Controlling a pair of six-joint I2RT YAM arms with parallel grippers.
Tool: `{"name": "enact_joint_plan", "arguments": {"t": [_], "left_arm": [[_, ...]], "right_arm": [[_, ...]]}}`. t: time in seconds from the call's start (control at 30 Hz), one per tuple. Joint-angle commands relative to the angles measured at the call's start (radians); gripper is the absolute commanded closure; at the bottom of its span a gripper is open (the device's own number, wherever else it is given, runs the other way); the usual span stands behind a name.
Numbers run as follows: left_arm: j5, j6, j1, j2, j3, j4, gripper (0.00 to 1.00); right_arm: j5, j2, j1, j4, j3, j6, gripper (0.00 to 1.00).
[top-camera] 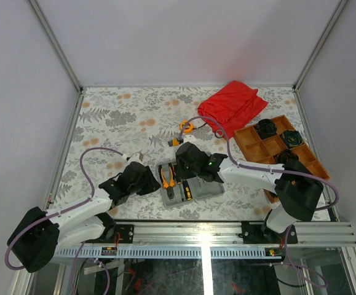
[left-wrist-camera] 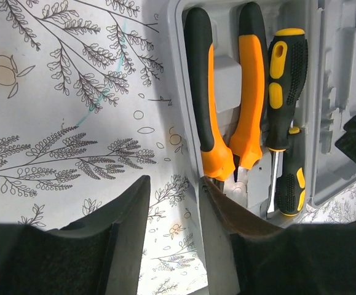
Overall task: Sort the tools into containers
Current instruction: Adjust the screwdriver in the storage box.
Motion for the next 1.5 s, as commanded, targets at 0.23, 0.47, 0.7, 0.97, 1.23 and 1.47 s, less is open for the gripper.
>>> {"name": "enact_joint_plan", "arguments": {"t": [0.23,0.47,0.7,0.97,1.23,1.47], "left_arm": [[-0.012,0.016,0.008,0.026,-0.014,0.082,0.65],[-0.01,0.016,0.007,0.021,-0.021,0.087,0.65],[0.014,0.02,0.008,0.039,-0.026,0.114,0.64],[0.025,0.022,0.008,0.055,-0.03,0.13,0.64],[0.033,0.028,0.007,0.074,-0.026,0.142,0.67],[0.025,0.025,0.007,0.07,-0.025,0.133,0.68]], "right_arm": [[0.007,0.13,-0.029,-0.118,0.163,-0.038,0.73],[-0.025,0.169,-0.031,-0.152,0.182,-0.038,0.76],[-0.072,0.192,-0.031,-0.149,0.179,-0.038,0.77],[-0.097,0.237,-0.031,-0.161,0.198,-0.044,0.78],[-0.102,0.268,-0.03,-0.183,0.201,-0.048,0.82],[-0.059,0.172,-0.031,-0.169,0.168,-0.046,0.82]]}}
